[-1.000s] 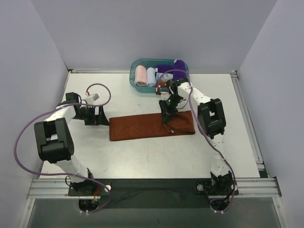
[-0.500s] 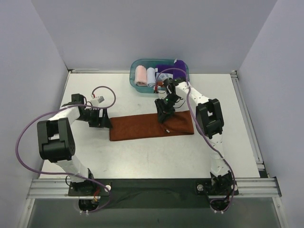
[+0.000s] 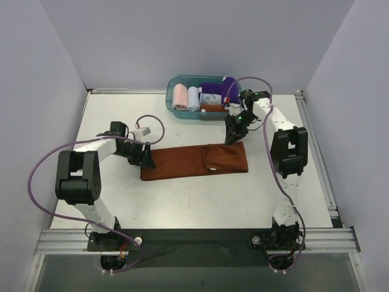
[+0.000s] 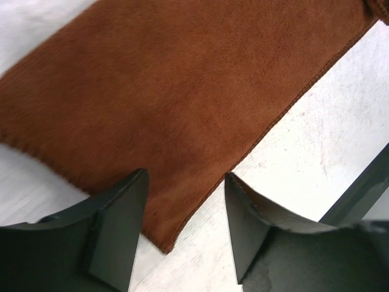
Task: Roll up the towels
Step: Fold the towel
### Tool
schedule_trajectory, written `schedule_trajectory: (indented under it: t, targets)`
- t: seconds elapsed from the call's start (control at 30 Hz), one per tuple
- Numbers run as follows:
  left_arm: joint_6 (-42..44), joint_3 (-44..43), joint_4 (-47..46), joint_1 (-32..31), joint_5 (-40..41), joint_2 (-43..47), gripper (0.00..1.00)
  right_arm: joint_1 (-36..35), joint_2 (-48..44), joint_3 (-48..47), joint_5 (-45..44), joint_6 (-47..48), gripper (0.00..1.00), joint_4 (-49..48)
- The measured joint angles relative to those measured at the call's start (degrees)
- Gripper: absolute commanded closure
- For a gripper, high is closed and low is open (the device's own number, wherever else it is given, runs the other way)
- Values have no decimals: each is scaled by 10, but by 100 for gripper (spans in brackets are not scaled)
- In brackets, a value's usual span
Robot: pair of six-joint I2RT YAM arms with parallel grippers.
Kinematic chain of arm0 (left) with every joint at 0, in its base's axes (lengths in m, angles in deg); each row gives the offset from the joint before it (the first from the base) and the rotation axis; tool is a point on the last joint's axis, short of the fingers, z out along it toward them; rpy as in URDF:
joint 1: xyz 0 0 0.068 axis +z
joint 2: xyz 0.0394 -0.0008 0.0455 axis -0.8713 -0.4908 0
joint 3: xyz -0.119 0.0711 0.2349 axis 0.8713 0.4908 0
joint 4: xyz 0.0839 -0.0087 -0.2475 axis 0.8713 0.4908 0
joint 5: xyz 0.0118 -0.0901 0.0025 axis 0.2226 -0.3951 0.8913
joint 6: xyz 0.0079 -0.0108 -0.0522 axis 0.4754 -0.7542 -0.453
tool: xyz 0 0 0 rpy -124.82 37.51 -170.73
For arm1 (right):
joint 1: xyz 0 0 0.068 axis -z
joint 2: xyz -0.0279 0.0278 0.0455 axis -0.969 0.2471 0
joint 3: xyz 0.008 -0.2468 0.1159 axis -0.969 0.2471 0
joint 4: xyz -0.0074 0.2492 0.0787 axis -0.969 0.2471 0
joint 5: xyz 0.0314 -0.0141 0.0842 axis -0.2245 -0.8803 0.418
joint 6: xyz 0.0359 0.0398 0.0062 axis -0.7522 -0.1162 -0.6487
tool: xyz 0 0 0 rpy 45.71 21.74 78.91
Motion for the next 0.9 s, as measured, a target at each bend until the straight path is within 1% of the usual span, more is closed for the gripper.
schedule_trajectory:
  t: [0.13,0.2,0.23,0.33,0.4,0.5,0.53,0.63,0.67,0.7,0.77,0.8,0.87,0.9]
  targets:
    - [-18,-8,-10,-21,0,-36,53,47,-12,28,-50,29,86,-6]
    - [-26,-23,-10,-21,3,-50,57,48,-8,51,-67,40,88,-8]
    - [-30,-31,-10,-21,4,-58,62,45,-5,62,-72,43,89,-10]
    - [-33,-57,-8,-21,16,-79,68,34,5,101,-75,45,90,-20]
    - [-32,-85,-7,-22,28,-98,70,25,8,136,-69,45,91,-29]
    - [-31,-146,-4,-22,41,-139,69,7,-2,182,-28,43,86,-20]
    - [-30,-174,0,-22,46,-156,64,-3,-9,198,-10,43,79,-22]
    - [-26,-265,-2,-22,59,-208,53,-53,-28,236,46,44,66,-22]
    - [-25,-289,-2,-22,66,-221,51,-70,-35,243,71,45,66,-21]
    - [-23,-311,-6,-22,70,-230,47,-86,-44,246,93,45,66,-22]
    - [-18,-318,-7,-21,71,-228,43,-106,-73,247,130,45,65,-22]
    - [-17,-315,-5,-21,71,-221,41,-104,-96,247,144,45,64,-22]
    - [-14,-295,-5,-21,70,-198,40,-82,-130,244,146,45,64,-21]
    - [-13,-275,-8,-21,70,-178,40,-60,-147,239,141,46,64,-21]
